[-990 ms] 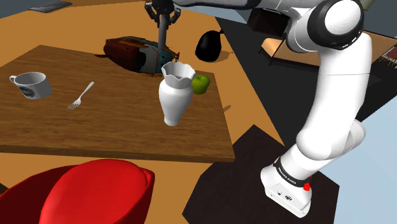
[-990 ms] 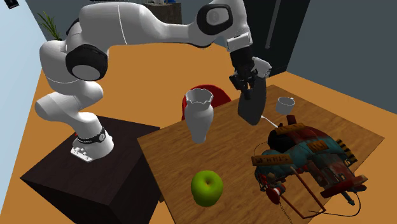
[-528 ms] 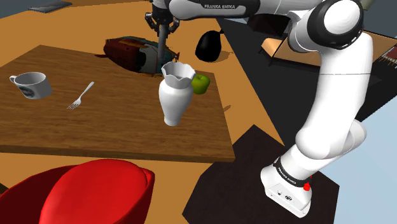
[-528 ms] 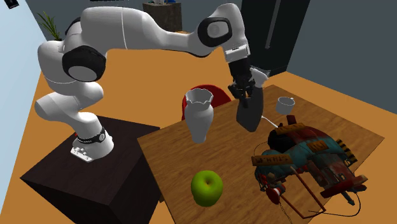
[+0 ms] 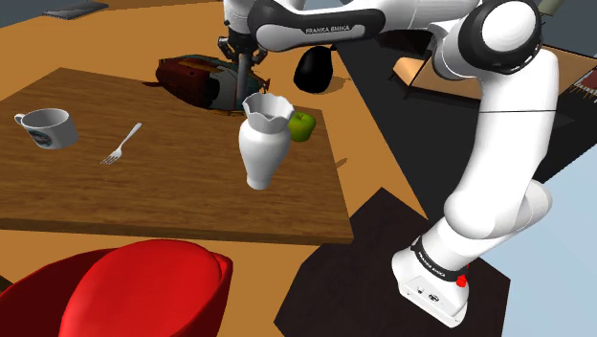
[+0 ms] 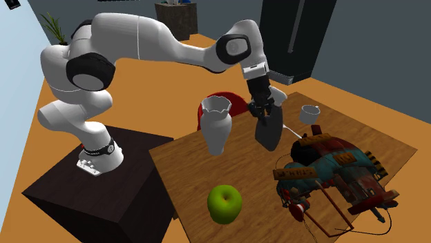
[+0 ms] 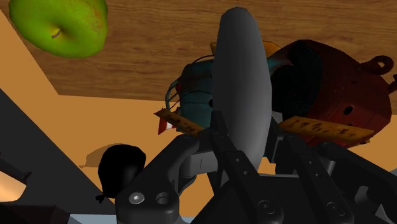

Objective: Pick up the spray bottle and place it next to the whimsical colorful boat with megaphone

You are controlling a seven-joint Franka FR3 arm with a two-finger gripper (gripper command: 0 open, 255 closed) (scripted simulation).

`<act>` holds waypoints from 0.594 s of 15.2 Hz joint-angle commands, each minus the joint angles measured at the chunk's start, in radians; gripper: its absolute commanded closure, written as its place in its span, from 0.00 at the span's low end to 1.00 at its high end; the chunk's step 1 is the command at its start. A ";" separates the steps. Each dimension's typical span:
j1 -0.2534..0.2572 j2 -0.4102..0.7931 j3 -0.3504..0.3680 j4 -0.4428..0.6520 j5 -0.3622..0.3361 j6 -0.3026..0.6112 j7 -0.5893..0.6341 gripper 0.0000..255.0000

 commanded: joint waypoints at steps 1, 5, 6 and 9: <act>-0.002 0.007 -0.006 -0.014 -0.010 0.016 0.012 1.00; -0.004 0.020 -0.017 -0.047 -0.030 0.049 0.041 1.00; -0.004 0.023 -0.020 -0.054 -0.035 0.057 0.048 1.00; -0.002 0.035 -0.030 -0.075 -0.052 0.079 0.070 1.00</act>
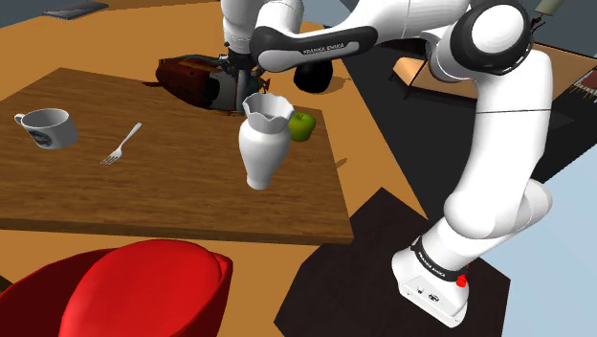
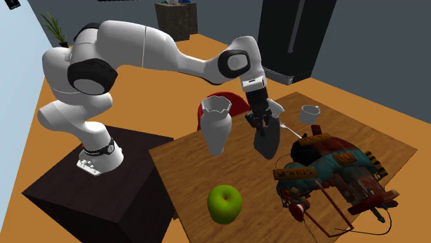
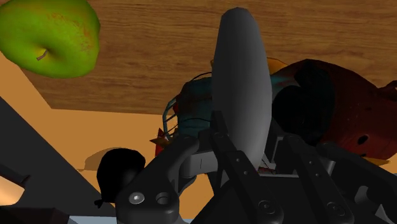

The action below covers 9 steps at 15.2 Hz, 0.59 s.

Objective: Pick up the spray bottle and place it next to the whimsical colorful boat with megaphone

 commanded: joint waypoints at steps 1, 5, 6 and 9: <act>0.000 0.007 -0.006 -0.015 -0.011 0.016 0.014 1.00; 0.004 0.025 -0.022 -0.037 -0.036 0.044 0.043 1.00; 0.005 0.030 -0.026 -0.042 -0.042 0.050 0.051 1.00; 0.010 0.046 -0.038 -0.056 -0.062 0.070 0.072 1.00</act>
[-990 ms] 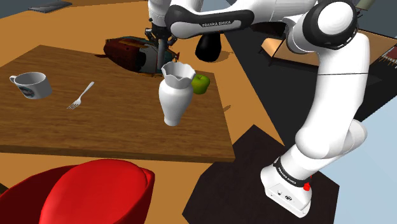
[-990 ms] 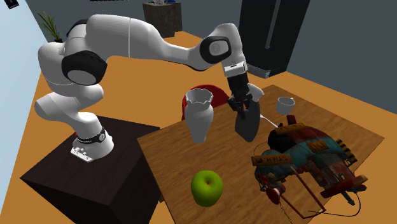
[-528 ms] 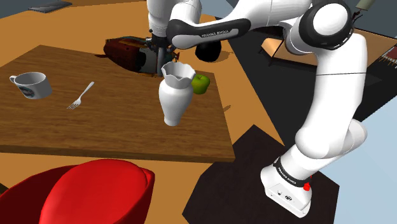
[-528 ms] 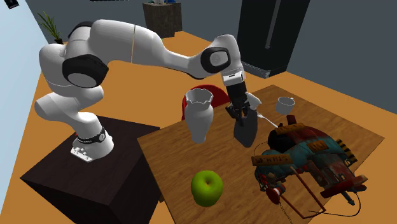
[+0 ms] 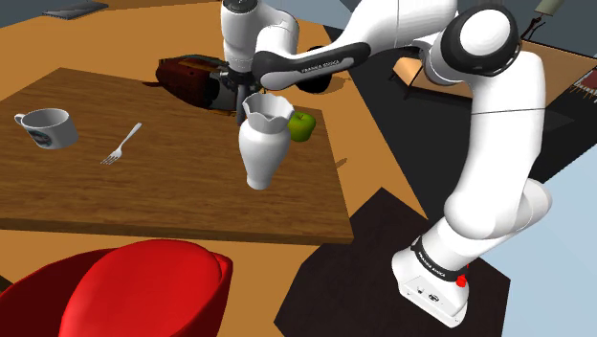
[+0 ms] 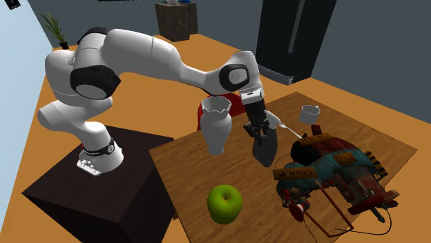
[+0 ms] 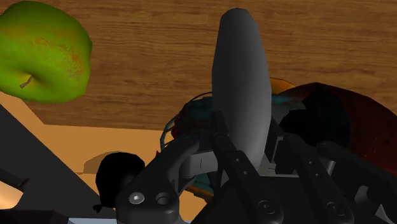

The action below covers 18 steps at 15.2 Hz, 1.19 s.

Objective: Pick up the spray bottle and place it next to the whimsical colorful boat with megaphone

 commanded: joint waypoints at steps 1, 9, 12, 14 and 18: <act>0.004 0.011 -0.009 -0.007 -0.014 0.013 0.014 1.00; 0.022 0.059 -0.046 -0.031 -0.070 0.060 0.072 1.00; 0.031 0.079 -0.061 -0.036 -0.092 0.076 0.093 1.00; 0.033 0.084 -0.065 -0.038 -0.098 0.080 0.098 1.00; 0.033 0.084 -0.065 -0.037 -0.098 0.080 0.098 1.00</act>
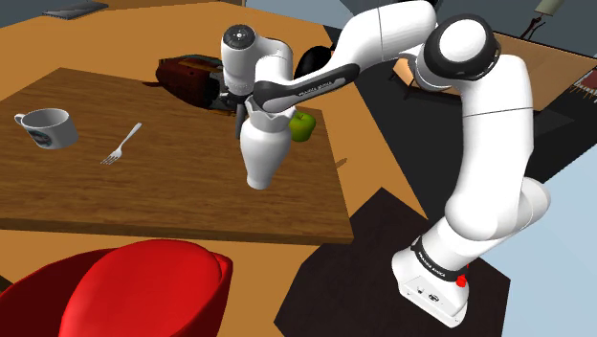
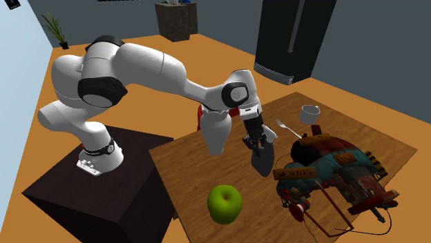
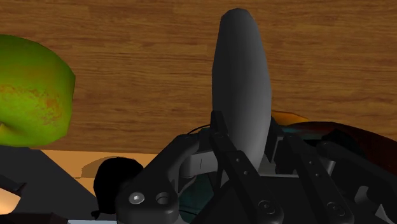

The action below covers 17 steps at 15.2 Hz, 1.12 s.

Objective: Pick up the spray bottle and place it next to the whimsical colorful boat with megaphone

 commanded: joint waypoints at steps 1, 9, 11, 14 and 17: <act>0.001 0.006 -0.003 -0.003 -0.001 0.000 0.001 1.00; -0.006 -0.019 0.013 -0.017 0.015 -0.011 -0.002 0.00; -0.018 -0.068 0.043 -0.042 0.050 -0.034 -0.009 0.00; -0.023 -0.086 0.055 -0.050 0.064 -0.044 -0.012 0.00; -0.023 -0.086 0.055 -0.050 0.065 -0.044 -0.012 0.00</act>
